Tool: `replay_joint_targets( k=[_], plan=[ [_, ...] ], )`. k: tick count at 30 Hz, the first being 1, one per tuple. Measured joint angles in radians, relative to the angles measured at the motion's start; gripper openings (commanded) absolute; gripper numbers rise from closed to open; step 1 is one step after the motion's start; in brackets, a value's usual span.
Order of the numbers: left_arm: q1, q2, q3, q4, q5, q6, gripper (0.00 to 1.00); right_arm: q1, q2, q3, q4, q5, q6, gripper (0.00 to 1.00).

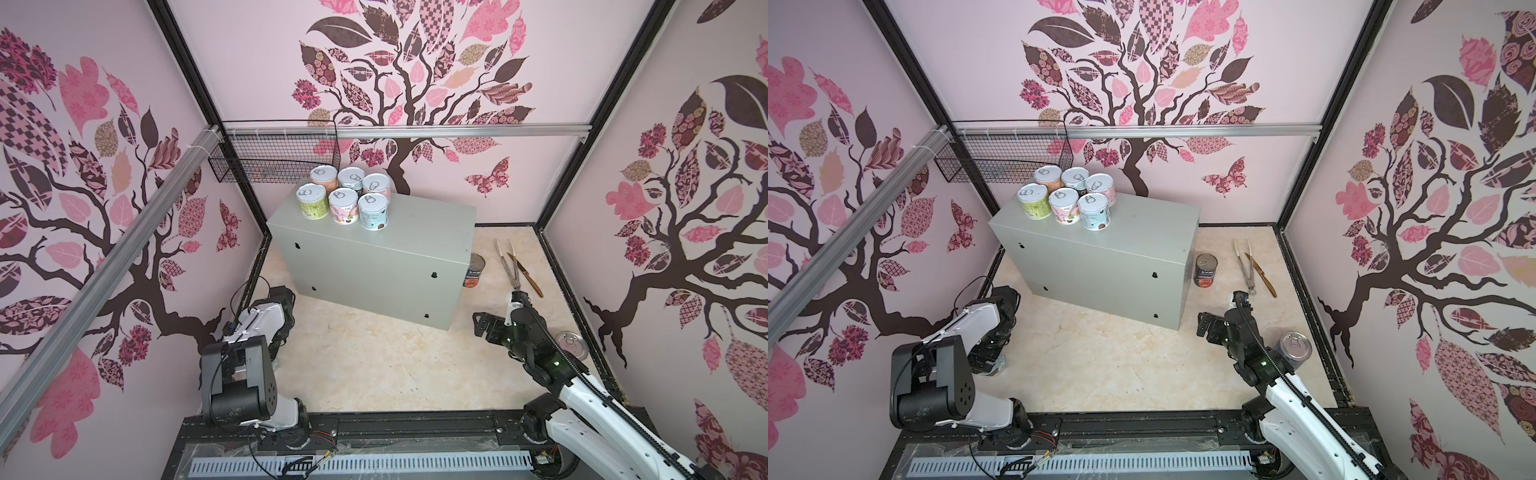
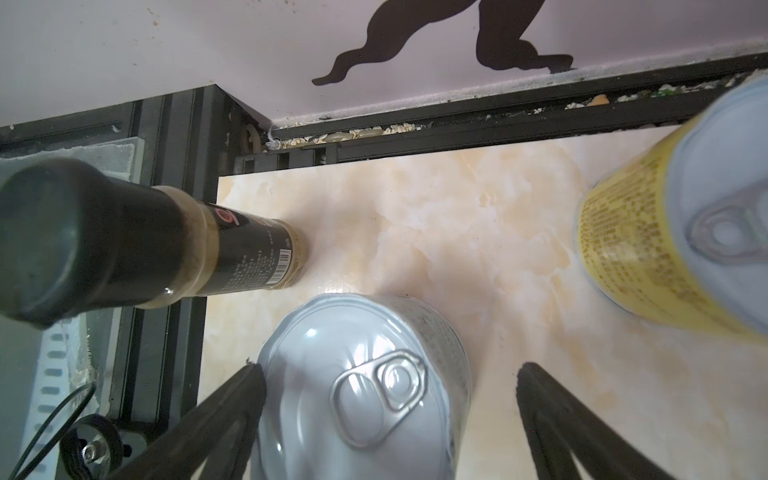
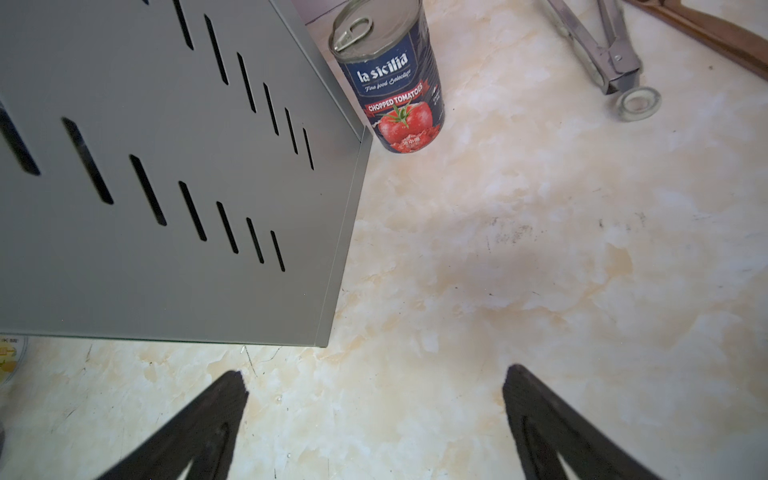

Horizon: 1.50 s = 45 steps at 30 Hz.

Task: Place and organize the canned foods onto the counter
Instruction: 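Lower the left gripper over the white-lidded can near the wall while the right gripper hovers, then descend the left gripper around the white-lidded light-blue can and close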

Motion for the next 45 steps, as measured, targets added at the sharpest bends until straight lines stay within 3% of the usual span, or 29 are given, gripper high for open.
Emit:
replay_joint_targets(
  k=[14,24,45],
  plan=[
    [-0.036,-0.012,0.017,0.003,-0.009,0.002,0.98,0.000,0.007,-0.002,0.042,-0.012,-0.001,1.00],
    [-0.077,-0.136,0.057,-0.024,0.000,0.000,0.98,-0.001,0.007,-0.013,0.042,-0.019,0.000,1.00],
    [0.002,-0.146,-0.054,0.085,0.072,0.050,0.98,-0.001,-0.001,-0.024,0.043,-0.031,0.000,1.00]
  ],
)
